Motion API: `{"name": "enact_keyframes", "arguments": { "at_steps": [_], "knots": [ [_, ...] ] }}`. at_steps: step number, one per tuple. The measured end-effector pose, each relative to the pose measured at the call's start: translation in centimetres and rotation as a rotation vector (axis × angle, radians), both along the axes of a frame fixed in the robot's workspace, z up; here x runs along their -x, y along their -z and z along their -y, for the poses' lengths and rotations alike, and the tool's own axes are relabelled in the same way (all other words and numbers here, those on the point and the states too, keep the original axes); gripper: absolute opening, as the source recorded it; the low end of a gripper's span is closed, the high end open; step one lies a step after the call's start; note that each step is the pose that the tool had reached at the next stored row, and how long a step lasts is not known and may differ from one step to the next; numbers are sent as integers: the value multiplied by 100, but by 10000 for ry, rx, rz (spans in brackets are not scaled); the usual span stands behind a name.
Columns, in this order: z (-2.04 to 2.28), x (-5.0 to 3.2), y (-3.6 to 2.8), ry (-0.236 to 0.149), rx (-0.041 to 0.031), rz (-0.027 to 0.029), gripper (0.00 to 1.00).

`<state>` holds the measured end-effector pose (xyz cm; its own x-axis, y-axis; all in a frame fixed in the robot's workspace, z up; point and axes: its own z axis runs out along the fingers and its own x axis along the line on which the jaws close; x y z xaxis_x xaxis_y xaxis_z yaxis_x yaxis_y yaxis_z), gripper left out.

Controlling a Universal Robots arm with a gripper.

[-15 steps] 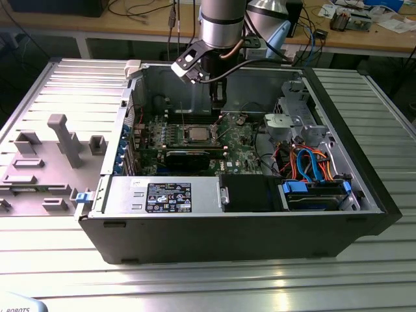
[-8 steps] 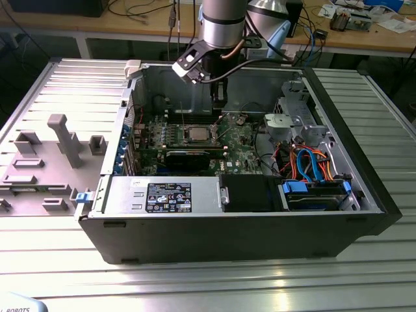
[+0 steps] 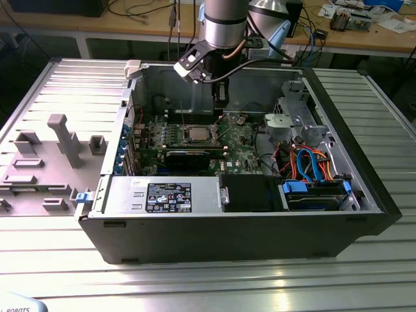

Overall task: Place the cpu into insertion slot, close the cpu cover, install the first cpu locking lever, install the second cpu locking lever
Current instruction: 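Close the cpu cover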

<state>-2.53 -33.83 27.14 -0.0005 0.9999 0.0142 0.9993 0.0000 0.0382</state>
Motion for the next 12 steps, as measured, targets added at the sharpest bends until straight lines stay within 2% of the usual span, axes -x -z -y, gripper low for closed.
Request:
{"name": "enact_keyframes", "arguments": {
  "at_steps": [12],
  "knots": [
    [0,-27,0,-2,0,0,11]
  ]
}}
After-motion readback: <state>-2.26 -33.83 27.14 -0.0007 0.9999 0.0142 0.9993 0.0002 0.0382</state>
